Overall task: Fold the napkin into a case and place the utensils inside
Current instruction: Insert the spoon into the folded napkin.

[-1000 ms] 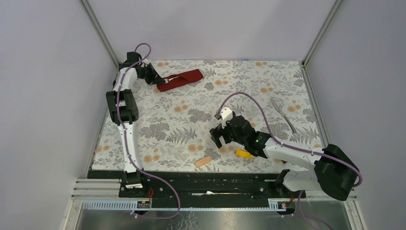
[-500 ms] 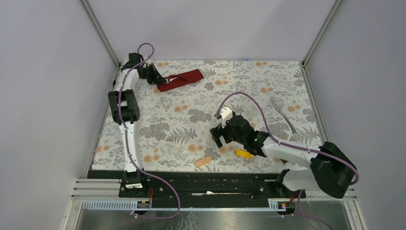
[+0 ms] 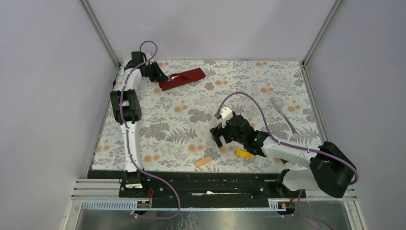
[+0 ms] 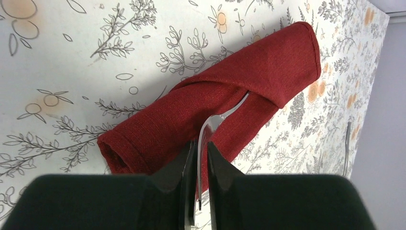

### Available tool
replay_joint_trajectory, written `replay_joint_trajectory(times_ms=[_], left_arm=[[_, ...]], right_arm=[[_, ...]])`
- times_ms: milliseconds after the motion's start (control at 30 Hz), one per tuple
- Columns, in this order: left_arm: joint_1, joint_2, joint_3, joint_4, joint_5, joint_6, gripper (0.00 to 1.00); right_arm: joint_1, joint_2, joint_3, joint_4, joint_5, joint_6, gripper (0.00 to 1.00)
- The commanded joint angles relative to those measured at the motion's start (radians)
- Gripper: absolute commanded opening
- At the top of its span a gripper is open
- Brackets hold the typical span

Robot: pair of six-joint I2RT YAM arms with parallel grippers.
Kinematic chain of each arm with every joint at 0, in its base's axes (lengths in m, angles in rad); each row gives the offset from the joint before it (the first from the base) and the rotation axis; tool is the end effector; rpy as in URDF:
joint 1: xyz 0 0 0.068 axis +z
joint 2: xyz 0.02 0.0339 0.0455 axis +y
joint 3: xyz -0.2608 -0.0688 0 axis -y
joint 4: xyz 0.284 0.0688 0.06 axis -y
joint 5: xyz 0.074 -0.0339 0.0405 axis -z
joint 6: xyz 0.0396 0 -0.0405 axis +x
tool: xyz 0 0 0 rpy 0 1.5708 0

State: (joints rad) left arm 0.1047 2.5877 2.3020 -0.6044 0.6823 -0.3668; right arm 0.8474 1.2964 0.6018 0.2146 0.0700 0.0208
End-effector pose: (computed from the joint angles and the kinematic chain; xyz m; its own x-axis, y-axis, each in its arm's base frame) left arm 0.5965 0.0376 0.1468 -0.8339 -0.3675 -0.4117 0.0155 0.7301 -0.6831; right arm 0.2050 0.2280 0.1764 -0.3203 -0.3314 -0.8875 -0.7002 0.7139 -0.0138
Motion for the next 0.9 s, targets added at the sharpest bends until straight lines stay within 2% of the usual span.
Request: replay_joint_trajectory(times_ms=[0, 100, 167, 333, 467, 867], left_arm=[[0.003, -0.022, 0.04, 0.067, -0.048, 0.017, 0.23], [0.003, -0.06, 0.014, 0.068, -0.085, 0.019, 0.39], [0.004, -0.099, -0.009, 0.064, -0.111, 0.019, 0.46], [0.011, -0.188, -0.073, 0.007, -0.186, 0.038, 0.54], [0.024, -0.216, -0.142, -0.03, -0.219, 0.021, 0.54], [0.02, -0.212, -0.22, 0.069, -0.176, -0.02, 0.3]], right_arm=[[-0.012, 0.004, 0.026, 0.03, 0.024, -0.002, 1.0], [-0.011, 0.003, 0.027, 0.031, 0.025, -0.004, 1.0], [-0.011, 0.001, 0.027, 0.031, 0.026, -0.004, 1.0], [-0.012, -0.009, 0.029, 0.031, 0.03, -0.005, 1.0], [-0.011, -0.017, 0.027, 0.03, 0.026, -0.005, 1.0], [-0.011, -0.022, 0.023, 0.029, 0.025, -0.007, 1.0]])
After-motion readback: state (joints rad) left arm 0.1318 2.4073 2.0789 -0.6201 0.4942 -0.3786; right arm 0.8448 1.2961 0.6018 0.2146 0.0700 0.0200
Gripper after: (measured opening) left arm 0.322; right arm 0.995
